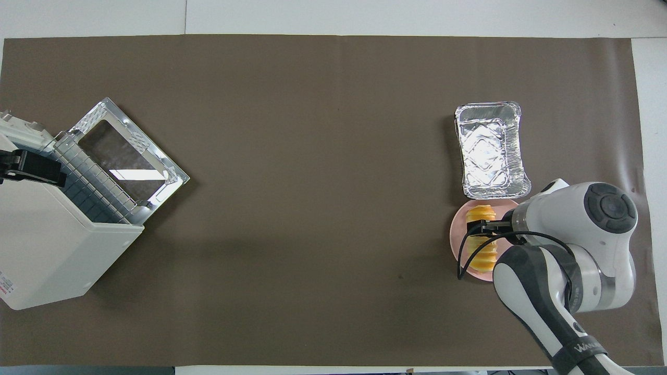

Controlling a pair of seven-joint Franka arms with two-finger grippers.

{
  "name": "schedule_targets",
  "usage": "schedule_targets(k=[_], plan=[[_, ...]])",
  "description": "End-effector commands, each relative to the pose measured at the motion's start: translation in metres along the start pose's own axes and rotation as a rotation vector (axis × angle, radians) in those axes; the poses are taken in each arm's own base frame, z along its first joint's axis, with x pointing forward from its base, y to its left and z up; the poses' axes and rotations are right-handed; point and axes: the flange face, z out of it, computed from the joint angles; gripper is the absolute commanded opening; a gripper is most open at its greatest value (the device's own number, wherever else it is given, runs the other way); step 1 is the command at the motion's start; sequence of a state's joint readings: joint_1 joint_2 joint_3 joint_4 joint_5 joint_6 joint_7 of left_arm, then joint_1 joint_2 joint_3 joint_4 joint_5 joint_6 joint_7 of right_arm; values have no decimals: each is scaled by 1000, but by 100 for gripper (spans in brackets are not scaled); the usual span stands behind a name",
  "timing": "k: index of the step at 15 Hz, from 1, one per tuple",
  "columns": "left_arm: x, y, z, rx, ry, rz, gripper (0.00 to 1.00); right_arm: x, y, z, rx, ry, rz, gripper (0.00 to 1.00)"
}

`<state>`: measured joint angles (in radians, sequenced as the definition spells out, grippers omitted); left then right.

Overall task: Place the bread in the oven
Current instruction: 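Reach the right gripper to the yellow bread slices and grasp them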

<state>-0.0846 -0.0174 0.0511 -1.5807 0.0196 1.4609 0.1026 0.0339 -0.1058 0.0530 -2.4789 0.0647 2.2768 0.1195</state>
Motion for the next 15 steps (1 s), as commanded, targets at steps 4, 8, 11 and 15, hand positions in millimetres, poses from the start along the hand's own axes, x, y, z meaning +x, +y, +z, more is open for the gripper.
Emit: schedule_targets(k=[4, 8, 11, 15], plan=[[-5, -2, 2, 3, 10, 8, 100, -11, 5, 17, 36, -10, 12, 100], [-5, -2, 1, 3, 12, 8, 100, -20, 1, 27, 46, 19, 13, 82], [-5, -2, 1, 3, 12, 8, 100, -21, 1, 28, 45, 20, -14, 43], [-5, -2, 2, 3, 10, 8, 100, -11, -5, 10, 60, -27, 15, 18]])
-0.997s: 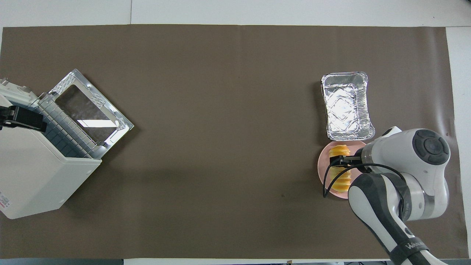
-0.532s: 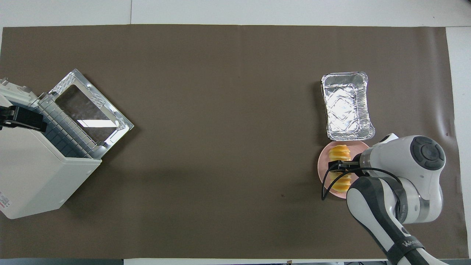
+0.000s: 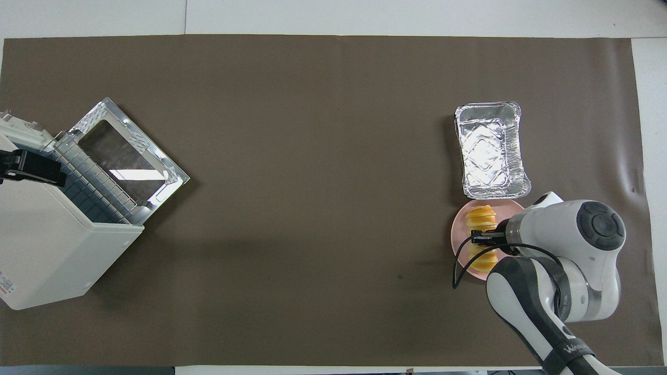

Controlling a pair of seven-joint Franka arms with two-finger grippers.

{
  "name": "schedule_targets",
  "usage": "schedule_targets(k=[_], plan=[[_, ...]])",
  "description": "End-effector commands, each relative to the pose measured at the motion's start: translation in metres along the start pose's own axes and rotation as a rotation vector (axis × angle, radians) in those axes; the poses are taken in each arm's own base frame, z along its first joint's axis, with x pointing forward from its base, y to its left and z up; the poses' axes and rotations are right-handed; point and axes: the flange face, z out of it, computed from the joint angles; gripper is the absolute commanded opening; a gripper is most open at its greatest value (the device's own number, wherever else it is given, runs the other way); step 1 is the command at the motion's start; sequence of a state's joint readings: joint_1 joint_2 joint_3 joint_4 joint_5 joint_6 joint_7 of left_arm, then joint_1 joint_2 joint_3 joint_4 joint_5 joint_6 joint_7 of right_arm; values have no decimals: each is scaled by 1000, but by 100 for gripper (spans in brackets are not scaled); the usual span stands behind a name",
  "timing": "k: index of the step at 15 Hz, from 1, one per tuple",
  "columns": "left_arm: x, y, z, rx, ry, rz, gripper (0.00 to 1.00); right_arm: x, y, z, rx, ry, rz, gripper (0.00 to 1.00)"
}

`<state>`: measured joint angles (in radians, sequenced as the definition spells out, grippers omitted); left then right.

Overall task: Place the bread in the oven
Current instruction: 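Reach the right gripper to the yellow bread slices and grasp them, then lift the bread with the right gripper over the foil tray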

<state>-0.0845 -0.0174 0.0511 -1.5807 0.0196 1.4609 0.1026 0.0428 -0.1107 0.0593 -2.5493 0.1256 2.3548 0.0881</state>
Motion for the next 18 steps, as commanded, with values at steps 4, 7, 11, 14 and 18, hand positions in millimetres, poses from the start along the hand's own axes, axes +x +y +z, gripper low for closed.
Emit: schedule_targets(k=[4, 7, 11, 14, 18], plan=[[-5, -2, 1, 3, 12, 8, 100, 19, -14, -71, 35, -95, 9, 18], [-5, -2, 1, 3, 12, 10, 100, 41, -21, -118, 44, -70, -3, 19], [-5, -2, 1, 3, 12, 7, 100, 96, -23, -146, 50, -1, -10, 23], [-5, -2, 1, 3, 12, 7, 100, 144, 2, -133, 63, 45, -12, 24], [-5, -2, 1, 3, 12, 7, 100, 173, 14, -112, 64, 89, -56, 24]])
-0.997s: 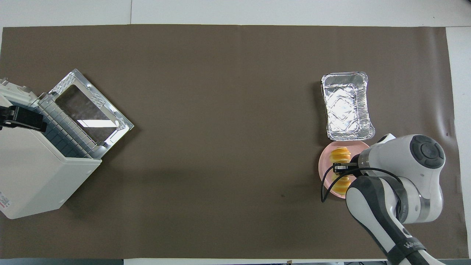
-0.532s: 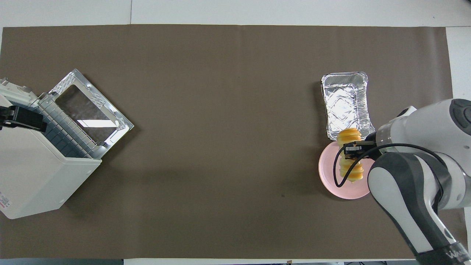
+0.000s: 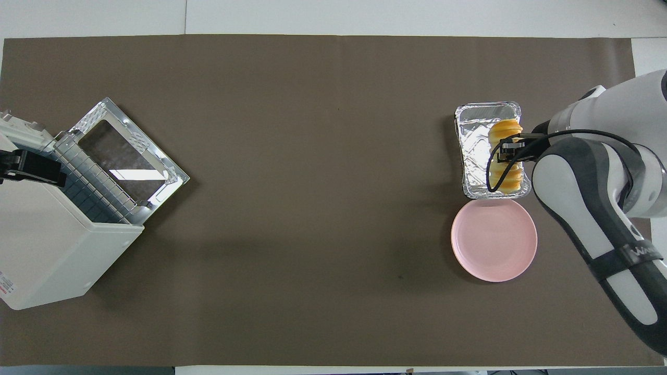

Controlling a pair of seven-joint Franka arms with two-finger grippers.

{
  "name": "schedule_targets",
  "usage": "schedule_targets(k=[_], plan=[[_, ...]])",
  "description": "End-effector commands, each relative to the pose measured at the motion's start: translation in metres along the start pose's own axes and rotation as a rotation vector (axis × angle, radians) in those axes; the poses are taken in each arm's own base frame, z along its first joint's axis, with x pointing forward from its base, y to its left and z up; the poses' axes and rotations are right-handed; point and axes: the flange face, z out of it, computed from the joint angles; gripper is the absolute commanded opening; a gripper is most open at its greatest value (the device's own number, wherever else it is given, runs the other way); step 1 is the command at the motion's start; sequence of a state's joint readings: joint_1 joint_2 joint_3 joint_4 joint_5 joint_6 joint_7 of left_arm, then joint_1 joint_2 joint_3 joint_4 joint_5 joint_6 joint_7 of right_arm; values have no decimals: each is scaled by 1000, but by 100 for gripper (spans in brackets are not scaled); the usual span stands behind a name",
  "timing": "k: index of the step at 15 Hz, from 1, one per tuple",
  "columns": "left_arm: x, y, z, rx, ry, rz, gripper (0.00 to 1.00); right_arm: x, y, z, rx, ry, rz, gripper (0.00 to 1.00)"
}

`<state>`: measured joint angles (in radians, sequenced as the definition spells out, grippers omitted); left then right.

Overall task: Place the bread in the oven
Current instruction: 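Lift the bread with the right gripper over the foil tray, then lower the bread into the foil tray and open the right gripper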

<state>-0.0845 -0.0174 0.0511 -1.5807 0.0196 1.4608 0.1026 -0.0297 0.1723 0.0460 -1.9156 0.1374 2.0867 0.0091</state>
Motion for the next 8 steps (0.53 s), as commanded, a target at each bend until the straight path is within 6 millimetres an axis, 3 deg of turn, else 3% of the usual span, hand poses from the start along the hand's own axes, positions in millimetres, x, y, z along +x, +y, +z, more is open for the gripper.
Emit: schedule_targets(k=[1, 8], plan=[[-5, -2, 2, 3, 10, 8, 100, 20, 12, 17, 6, -5, -33, 24], [-5, -2, 2, 3, 10, 8, 100, 23, 16, 64, 3, 0, -38, 24]])
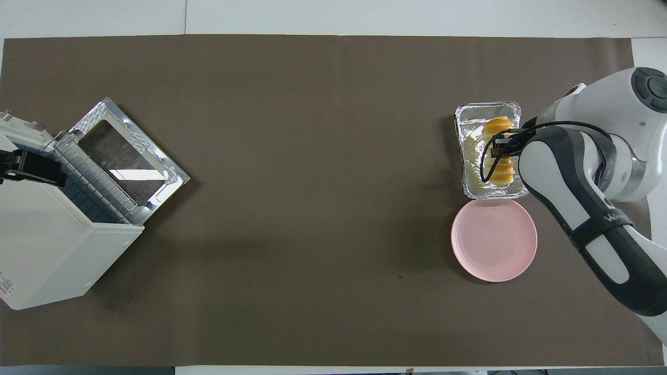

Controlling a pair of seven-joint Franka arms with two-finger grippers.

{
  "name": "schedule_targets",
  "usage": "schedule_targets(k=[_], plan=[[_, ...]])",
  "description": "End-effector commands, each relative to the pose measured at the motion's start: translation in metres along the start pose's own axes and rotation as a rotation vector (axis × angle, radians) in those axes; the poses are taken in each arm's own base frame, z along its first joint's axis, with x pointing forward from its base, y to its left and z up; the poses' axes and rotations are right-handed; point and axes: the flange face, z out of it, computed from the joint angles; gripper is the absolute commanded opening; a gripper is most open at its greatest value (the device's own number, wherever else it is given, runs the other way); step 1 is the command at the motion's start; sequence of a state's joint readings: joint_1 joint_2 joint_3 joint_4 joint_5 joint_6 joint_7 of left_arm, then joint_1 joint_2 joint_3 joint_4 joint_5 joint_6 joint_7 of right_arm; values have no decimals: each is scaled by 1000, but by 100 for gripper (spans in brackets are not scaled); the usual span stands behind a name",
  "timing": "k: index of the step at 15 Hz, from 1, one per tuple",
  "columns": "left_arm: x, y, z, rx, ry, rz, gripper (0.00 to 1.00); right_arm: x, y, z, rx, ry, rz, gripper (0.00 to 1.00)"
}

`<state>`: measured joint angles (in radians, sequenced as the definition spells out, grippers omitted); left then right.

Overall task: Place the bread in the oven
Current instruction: 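Lower the bread into the foil tray and open the right gripper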

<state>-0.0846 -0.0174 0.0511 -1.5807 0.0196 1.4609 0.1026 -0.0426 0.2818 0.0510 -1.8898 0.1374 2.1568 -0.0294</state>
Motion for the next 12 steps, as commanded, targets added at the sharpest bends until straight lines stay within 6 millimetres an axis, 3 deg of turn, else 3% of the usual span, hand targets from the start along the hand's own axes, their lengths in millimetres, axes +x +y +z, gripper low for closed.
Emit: schedule_targets(k=[1, 3, 7, 8, 9, 10, 12], plan=[[-5, -2, 1, 3, 12, 8, 100, 4, 6, 21, 3, 14, -20, 24], [-5, -2, 2, 3, 10, 8, 100, 3, 5, 23, 4, 10, -19, 25], [-5, -2, 2, 3, 10, 8, 100, -2, 4, 33, 1, 14, -20, 40], [-5, -2, 2, 3, 10, 8, 100, -2, 2, 32, 1, 16, -19, 58], [-5, -2, 1, 3, 12, 8, 100, -1, 2, 33, 1, 16, -18, 84], [-5, -2, 2, 3, 10, 8, 100, -1, 2, 32, 1, 16, -19, 100], [-5, -2, 1, 3, 12, 7, 100, 3, 3, 25, -1, 20, -29, 100]])
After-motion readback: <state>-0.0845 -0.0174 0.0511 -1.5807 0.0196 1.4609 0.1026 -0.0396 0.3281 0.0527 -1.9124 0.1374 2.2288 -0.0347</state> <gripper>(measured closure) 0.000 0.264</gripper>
